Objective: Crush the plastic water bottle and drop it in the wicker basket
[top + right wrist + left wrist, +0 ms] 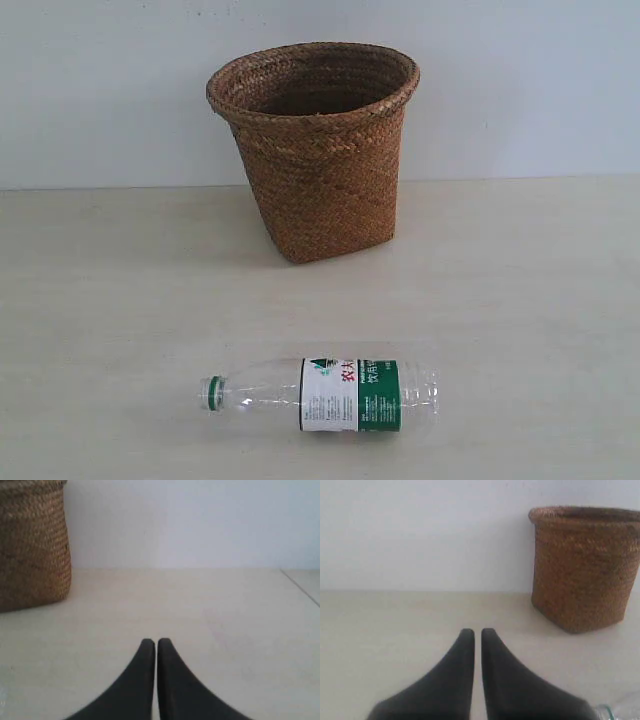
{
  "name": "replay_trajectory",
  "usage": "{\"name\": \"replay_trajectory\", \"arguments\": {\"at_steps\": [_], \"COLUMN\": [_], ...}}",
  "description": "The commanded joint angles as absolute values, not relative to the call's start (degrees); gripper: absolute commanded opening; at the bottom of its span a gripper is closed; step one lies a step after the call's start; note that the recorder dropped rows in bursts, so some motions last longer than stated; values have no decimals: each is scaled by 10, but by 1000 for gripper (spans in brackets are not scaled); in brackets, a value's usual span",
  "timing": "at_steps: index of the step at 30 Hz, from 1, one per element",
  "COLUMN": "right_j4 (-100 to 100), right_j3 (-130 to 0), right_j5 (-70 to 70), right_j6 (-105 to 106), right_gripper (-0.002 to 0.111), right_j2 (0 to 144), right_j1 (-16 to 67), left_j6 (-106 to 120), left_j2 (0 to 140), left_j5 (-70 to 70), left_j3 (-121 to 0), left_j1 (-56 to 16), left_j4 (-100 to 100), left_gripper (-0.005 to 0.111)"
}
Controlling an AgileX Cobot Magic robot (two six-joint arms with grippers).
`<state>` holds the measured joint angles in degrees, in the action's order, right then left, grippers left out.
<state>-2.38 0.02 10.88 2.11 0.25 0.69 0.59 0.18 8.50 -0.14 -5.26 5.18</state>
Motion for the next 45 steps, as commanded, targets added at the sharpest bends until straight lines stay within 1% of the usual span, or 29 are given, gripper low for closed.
{"name": "replay_trajectory", "arguments": {"at_steps": [1,6,9,13,16,19,22,26,28,29,30,31,34,36,37,38,41,42,45], "right_j4": [-22,-22,-24,-24,-24,-24,-22,-16,0,14,21,38,49,53,53,53,33,12,-116], "right_j3": [0,0,0,0,-32,-80,-127,-183,-216,-249,-266,-295,-330,-364,-389,-403,-473,-490,-574], "right_j5": [17,-85,-131,-185,-162,-123,-111,-107,-94,-69,-58,-43,-28,6,35,56,185,227,384], "right_j6": [18,0,-65,-113,-115,-114,-107,-93,-89,-84,-84,-84,-76,-62,-47,-39,25,59,218], "right_gripper": [0,0,0,0,0,0,0,0,0,0,0,0,0,0,0,0,0,0,0], "right_j2": [0,0,0,0,8,48,95,166,206,245,265,304,356,402,436,453,537,556,642], "right_j1": [5,5,5,5,5,5,5,5,5,5,5,5,5,5,5,5,5,5,5], "left_j6": [0,0,-17,-121,-147,-147,-160,-155,-154,-154,-154,-154,-154,-152,-120,-102,7,25,184], "left_j2": [0,0,0,0,6,39,89,190,243,301,323,374,433,492,524,541,609,621,673], "left_j5": [12,-39,-91,-160,-190,-192,-192,-192,-174,-147,-136,-118,-72,0,62,91,231,255,336], "left_j3": [0,0,0,0,0,-25,-64,-137,-180,-224,-241,-278,-330,-387,-420,-437,-503,-515,-560], "left_j1": [-51,-51,-51,-52,-52,-52,-52,-52,-52,-52,-52,-52,-52,-52,-52,-52,-52,-52,-58], "left_j4": [71,72,72,65,22,15,15,7,-11,-27,-30,-58,-102,-119,-120,-120,-87,-71,90], "left_gripper": [4,4,4,4,4,4,4,4,4,4,4,4,4,4,4,4,4,4,4]}}
